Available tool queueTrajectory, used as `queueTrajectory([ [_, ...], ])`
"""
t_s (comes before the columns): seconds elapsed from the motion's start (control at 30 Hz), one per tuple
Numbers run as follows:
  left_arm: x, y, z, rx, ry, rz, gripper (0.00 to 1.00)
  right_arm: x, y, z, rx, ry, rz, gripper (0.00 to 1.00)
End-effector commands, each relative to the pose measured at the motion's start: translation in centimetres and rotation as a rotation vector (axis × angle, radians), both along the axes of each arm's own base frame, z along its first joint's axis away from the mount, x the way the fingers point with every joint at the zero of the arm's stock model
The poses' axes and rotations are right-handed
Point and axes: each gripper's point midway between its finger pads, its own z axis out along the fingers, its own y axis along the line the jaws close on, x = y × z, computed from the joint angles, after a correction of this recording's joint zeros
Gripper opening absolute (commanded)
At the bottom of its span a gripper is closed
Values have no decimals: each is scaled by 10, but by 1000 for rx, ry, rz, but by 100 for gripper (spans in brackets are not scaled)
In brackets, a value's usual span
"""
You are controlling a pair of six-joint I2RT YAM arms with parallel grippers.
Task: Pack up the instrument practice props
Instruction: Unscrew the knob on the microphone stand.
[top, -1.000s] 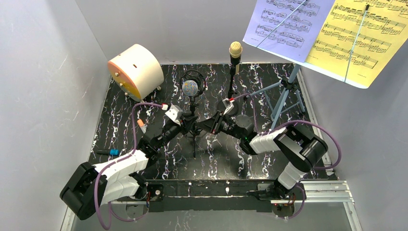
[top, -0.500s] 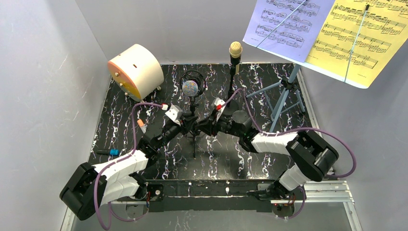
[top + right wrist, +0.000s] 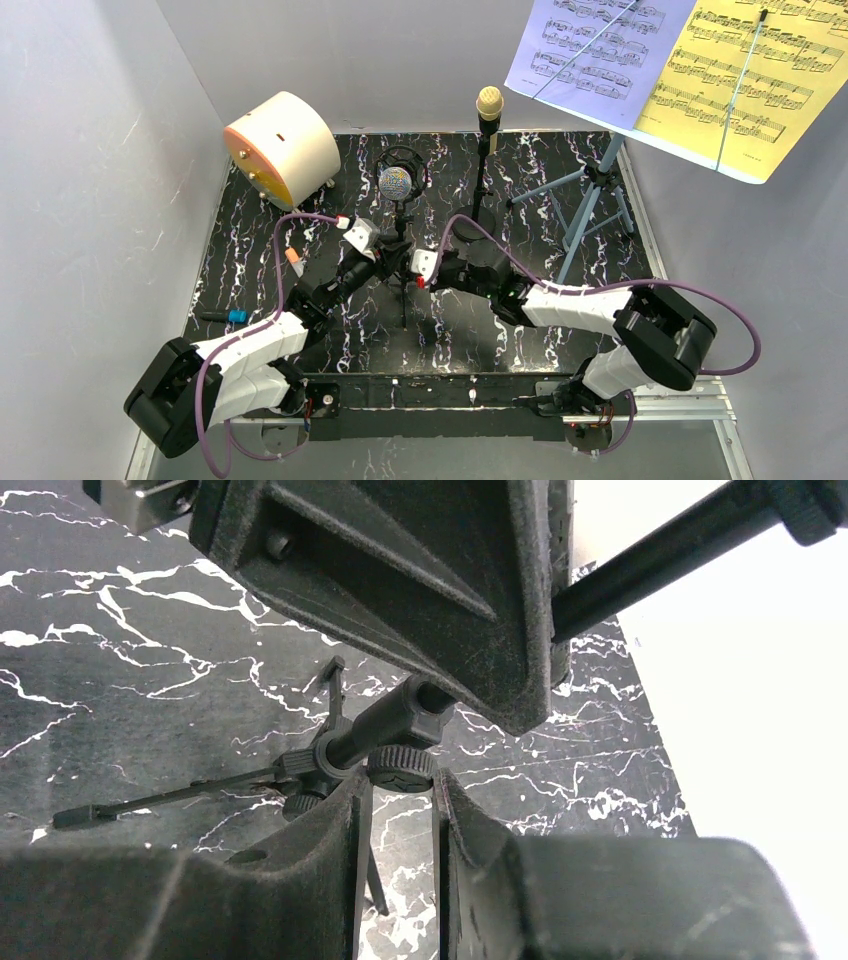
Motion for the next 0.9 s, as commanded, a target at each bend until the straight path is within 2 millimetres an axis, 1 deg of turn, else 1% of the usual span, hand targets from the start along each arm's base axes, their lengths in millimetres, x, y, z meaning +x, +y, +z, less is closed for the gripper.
queueTrajectory([
  [0.0, -17, 1, -62, 128, 185, -38, 0, 8, 7, 37, 92, 33, -41, 1],
  [0.03, -17, 2, -62, 129, 184, -36, 0, 9, 5, 39, 139, 99, -63, 6],
  [0.07, -17, 1, -63, 129, 185, -35, 0, 9, 3, 41, 184, 167, -83, 15],
  [0.13, -16, 1, -63, 130, 187, -36, 0, 7, 0, 45, 280, 308, -118, 26],
  [0.17, -17, 1, -64, 131, 188, -40, 0, 6, -3, 46, 337, 390, -148, 38],
  [0.23, -17, 0, -64, 132, 191, -43, 0, 8, -9, 50, 443, 536, -203, 50],
  [0.3, -16, 0, -65, 135, 191, -42, 0, 9, -14, 54, 523, 648, -249, 65],
  [0.37, -16, 0, -65, 135, 190, -43, 0, 11, -19, 56, 606, 755, -295, 74],
  [0.43, -16, 0, -64, 133, 191, -44, 0, 15, -24, 53, 684, 867, -345, 78],
  [0.53, -16, 1, -65, 133, 190, -38, 0, 15, -28, 48, 802, 1049, -383, 78],
  [0.6, -15, 1, -64, 133, 190, -33, 0, 14, -28, 45, 862, 1132, -391, 78],
  [0.8, -15, 0, -66, 135, 197, -33, 0, 11, -20, 37, 972, 1373, -397, 74],
  [0.87, -15, 0, -66, 135, 197, -32, 0, 9, -18, 34, 987, 1423, -388, 71],
])
